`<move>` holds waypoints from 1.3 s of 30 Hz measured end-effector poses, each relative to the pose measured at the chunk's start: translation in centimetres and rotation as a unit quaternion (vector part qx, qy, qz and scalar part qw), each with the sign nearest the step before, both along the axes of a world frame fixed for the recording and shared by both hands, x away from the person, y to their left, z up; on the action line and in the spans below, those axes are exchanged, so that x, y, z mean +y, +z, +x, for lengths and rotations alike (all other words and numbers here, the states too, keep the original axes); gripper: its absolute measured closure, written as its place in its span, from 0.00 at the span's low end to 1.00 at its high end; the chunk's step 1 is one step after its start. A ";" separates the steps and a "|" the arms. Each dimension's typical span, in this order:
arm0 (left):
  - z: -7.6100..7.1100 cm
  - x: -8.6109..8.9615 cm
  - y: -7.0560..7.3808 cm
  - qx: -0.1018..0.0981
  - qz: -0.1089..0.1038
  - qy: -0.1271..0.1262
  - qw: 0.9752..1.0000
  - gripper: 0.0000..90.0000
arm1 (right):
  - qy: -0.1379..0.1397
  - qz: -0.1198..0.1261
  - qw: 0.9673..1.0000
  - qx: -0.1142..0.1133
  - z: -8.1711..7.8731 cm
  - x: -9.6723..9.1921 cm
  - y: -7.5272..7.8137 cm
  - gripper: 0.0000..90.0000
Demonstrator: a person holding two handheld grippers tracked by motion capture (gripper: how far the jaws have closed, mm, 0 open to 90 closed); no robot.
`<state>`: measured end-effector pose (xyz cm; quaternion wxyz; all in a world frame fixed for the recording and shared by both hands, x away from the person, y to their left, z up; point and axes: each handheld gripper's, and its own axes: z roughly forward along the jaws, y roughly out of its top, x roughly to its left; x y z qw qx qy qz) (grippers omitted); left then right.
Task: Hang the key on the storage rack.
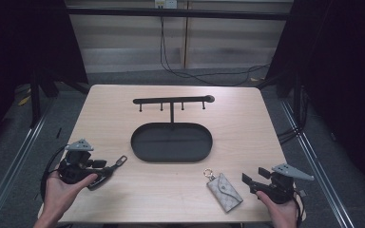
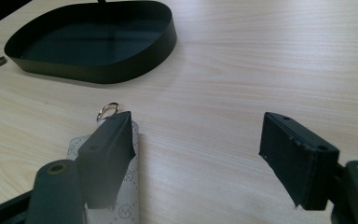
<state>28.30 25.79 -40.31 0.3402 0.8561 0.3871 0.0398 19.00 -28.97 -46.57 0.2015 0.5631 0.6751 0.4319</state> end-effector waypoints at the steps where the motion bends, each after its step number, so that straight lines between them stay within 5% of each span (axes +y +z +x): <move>1: 0.3 -0.2 0.0 0.003 0.006 0.000 1.000 0.61 | 0.000 0.000 1.000 0.000 0.0 0.0 0.0 0.29; 15: 3.8 -1.5 -0.6 0.033 0.068 -0.019 0.997 0.67 | 0.007 0.000 1.000 0.009 0.2 0.1 -0.2 0.28; 27: 5.7 -2.1 -1.9 0.063 0.097 -0.002 0.993 0.71 | 0.009 0.000 1.000 0.013 0.3 0.1 -0.2 0.28; 32: 6.5 -2.1 -2.5 0.074 0.113 -0.010 0.991 0.71 | 0.010 0.001 1.000 0.016 0.4 0.0 -0.3 0.28; 34: 6.9 -2.7 -2.8 0.074 0.136 -0.026 0.988 0.72 | 0.011 0.003 1.000 0.018 0.4 0.0 -0.3 0.28; 39: 7.7 -3.2 -3.3 0.091 0.147 -0.040 0.984 0.73 | 0.014 0.004 1.000 0.021 0.5 0.0 -0.3 0.28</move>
